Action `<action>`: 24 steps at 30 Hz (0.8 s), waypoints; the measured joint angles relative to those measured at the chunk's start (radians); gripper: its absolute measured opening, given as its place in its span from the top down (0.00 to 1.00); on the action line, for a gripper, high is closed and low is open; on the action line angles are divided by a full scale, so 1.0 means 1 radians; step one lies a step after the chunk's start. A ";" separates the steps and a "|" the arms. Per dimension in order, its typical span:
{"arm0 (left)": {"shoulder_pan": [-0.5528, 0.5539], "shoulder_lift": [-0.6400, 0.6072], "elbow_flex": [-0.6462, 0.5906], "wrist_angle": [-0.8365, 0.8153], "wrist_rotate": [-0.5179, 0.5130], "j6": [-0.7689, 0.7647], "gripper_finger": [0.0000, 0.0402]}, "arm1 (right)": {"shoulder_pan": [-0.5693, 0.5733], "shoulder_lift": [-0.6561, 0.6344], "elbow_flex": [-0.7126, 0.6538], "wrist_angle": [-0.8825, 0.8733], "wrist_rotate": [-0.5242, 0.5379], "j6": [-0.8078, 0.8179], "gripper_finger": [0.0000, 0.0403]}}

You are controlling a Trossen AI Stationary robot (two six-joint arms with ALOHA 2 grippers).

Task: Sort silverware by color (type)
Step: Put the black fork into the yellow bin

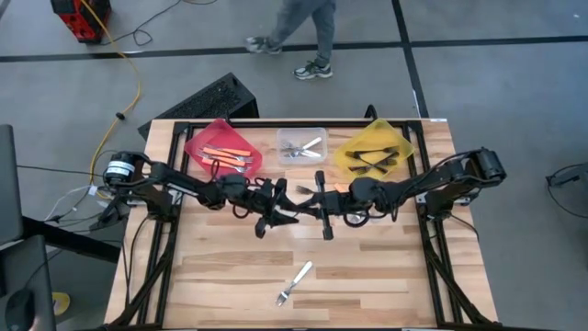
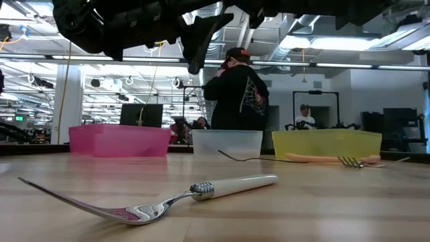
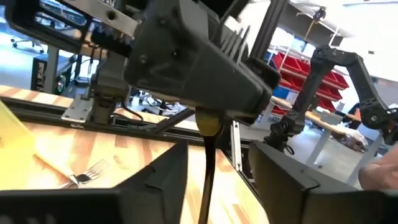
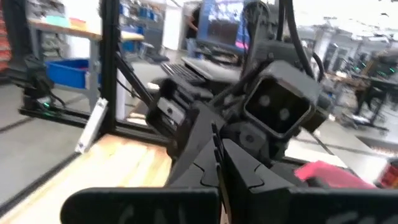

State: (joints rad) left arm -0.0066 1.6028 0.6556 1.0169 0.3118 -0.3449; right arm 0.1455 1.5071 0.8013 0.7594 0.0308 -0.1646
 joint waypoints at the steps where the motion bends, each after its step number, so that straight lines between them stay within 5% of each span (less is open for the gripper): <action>1: 0.005 0.000 0.000 -0.004 0.006 -0.006 0.60 | 0.000 -0.005 0.000 -0.014 0.012 0.000 0.95; 12: 0.071 -0.108 0.000 -0.236 0.044 -0.039 0.49 | 0.001 -0.162 0.000 -0.304 0.138 0.000 0.95; 24: 0.048 -0.365 0.000 -0.571 -0.151 0.037 0.50 | 0.008 -0.305 0.000 -0.729 0.779 -0.187 0.95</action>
State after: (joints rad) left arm 0.0412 1.2376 0.6558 0.4458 0.1603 -0.3082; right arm 0.1539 1.2022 0.8009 0.0309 0.8100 -0.3515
